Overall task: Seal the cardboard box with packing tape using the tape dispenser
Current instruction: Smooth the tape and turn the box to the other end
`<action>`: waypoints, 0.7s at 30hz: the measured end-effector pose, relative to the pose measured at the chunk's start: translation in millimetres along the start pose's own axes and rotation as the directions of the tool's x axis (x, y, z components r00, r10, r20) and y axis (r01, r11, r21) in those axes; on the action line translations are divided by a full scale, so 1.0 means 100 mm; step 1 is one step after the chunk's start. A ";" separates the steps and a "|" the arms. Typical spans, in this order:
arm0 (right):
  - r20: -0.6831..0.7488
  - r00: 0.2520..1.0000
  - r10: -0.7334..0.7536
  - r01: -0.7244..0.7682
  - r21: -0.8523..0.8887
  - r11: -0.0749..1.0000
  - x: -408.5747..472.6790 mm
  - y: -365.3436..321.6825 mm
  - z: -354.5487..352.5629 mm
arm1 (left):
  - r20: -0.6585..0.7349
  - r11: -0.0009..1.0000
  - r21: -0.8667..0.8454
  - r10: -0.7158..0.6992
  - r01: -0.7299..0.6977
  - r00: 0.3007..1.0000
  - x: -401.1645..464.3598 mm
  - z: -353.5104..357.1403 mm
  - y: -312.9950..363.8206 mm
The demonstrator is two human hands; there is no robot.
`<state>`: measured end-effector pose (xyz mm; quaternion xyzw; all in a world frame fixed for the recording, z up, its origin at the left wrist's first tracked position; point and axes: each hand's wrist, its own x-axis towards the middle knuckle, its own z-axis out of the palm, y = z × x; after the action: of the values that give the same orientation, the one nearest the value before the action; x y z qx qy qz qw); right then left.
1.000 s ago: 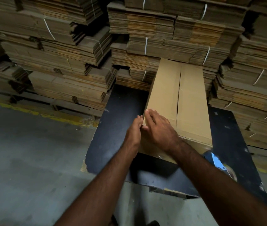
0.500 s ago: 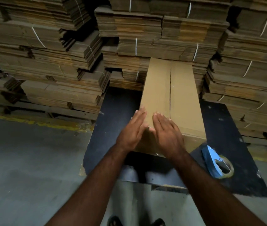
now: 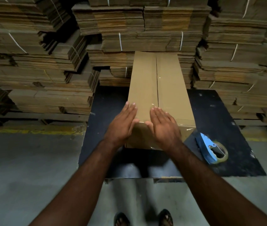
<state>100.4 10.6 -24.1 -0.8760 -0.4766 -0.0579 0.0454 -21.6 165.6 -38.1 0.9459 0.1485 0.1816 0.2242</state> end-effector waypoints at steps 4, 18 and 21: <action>0.066 0.997 -0.032 0.034 -0.031 0.999 0.01 0.03 -0.02 | 0.039 0.998 0.056 0.037 -0.040 0.999 -0.05 0.01 -0.03; 0.066 0.997 -0.030 0.032 -0.025 0.999 -0.14 0.25 -0.07 | 0.166 0.908 0.381 0.118 -0.174 0.979 0.09 0.09 0.19; 0.112 0.991 -0.071 0.077 -0.053 0.996 -0.16 0.28 -0.09 | 0.221 0.895 0.378 0.163 -0.238 0.962 0.06 0.04 0.16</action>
<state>115.2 -18.7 -18.1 -0.8605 -0.5088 -0.0249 -0.0079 -11.7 152.9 -31.9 0.9945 0.0627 0.0816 0.0183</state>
